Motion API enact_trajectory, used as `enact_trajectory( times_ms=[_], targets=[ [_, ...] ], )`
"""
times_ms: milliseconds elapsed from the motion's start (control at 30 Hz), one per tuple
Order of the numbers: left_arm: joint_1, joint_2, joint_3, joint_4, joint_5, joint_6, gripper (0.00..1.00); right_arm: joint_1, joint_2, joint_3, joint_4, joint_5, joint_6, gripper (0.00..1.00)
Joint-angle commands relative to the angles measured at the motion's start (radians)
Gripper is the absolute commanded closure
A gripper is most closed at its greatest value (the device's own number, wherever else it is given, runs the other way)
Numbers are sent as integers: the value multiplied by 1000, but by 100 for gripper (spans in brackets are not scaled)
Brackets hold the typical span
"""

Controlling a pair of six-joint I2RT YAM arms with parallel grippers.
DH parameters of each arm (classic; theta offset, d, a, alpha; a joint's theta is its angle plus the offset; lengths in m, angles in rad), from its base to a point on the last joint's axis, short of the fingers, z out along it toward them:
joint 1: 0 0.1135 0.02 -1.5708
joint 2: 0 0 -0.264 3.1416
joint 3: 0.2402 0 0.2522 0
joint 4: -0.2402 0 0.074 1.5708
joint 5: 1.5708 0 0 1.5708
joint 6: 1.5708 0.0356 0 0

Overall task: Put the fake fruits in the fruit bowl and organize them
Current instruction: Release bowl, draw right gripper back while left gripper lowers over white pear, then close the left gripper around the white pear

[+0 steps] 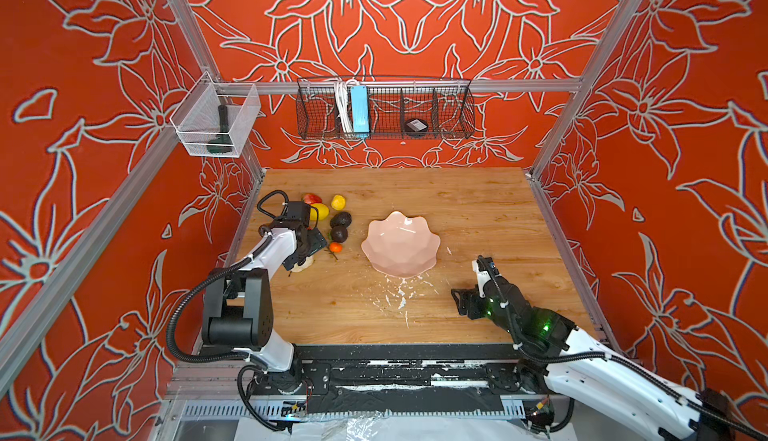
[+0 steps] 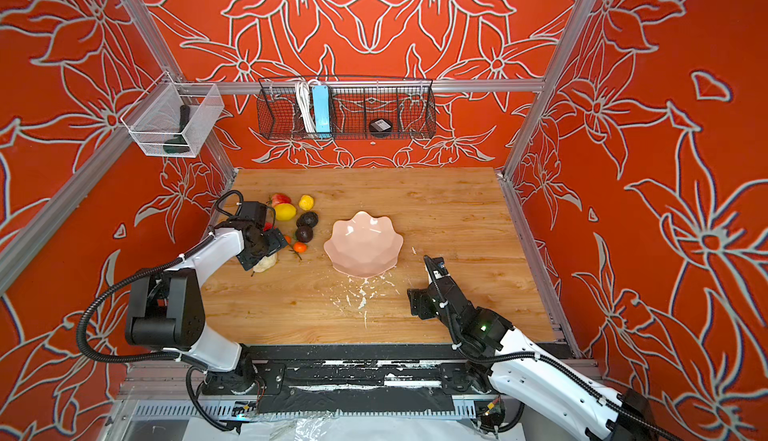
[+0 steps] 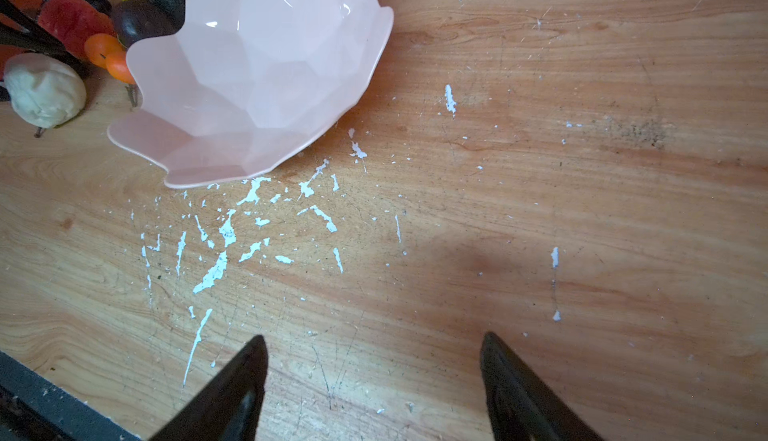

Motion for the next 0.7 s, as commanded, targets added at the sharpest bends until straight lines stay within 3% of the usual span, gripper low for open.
enact_trajectory(
  times_ms=[0,267,433,667],
  targets=[
    [-32,11,22,-4,54,25,2,-4,17,-11,6,-3,-1,19],
    [-66,-17,28,-10,44,32,2,-4,82,-5,45,-7,-9,19],
    [-62,-56,2,-19,-80,12,2,-4,92,-8,52,-6,-7,19],
    [-23,-19,1,10,-34,33,2,-4,81,-11,51,-4,-9,19]
  ],
)
